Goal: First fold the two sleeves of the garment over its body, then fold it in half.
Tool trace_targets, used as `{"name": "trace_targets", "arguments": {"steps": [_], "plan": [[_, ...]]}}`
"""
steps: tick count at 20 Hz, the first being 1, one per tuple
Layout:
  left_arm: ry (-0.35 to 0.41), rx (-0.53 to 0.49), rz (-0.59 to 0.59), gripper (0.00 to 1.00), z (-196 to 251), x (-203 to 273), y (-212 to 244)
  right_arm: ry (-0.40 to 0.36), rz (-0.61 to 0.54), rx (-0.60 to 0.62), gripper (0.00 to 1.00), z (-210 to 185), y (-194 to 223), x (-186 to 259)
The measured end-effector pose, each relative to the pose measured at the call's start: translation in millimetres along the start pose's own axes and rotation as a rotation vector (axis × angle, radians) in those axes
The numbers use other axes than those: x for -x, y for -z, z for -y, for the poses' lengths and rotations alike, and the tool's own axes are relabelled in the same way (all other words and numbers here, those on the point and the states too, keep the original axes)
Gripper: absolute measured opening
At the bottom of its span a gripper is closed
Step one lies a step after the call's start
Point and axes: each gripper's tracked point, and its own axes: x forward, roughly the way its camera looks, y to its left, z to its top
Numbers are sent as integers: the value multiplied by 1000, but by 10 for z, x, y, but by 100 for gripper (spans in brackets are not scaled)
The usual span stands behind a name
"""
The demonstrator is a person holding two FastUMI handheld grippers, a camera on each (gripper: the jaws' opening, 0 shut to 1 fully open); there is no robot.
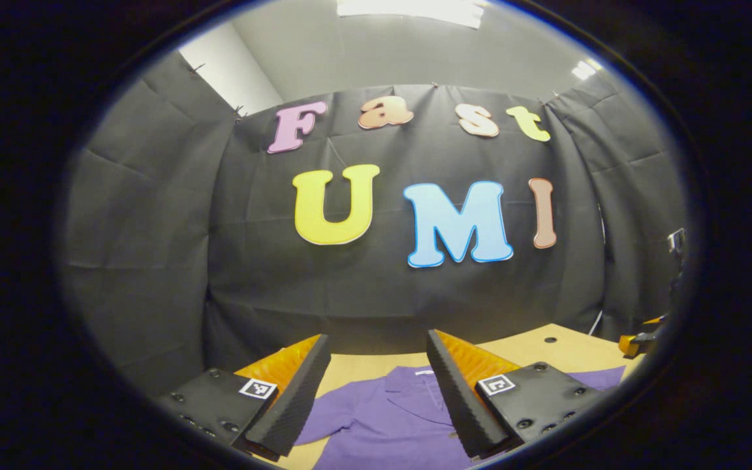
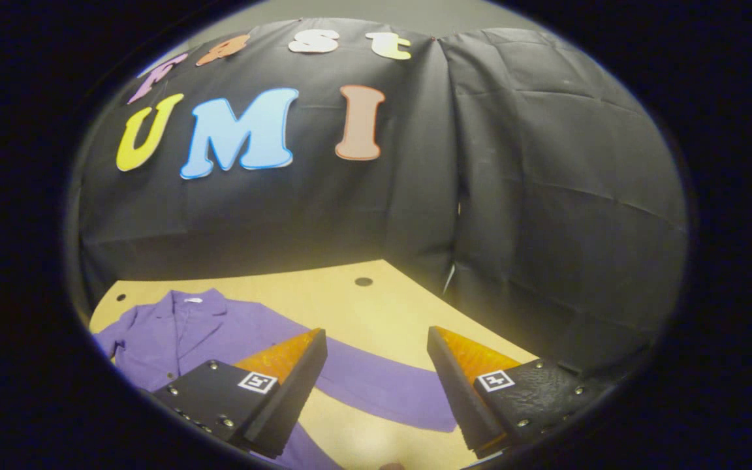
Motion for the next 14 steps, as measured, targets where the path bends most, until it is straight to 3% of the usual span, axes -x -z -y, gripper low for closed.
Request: {"name": "trace_targets", "arguments": {"steps": [14], "plan": [[-105, -3, -54, 96, -418, 78, 173, 177, -332, -97, 96, 604, 1193, -498]]}}
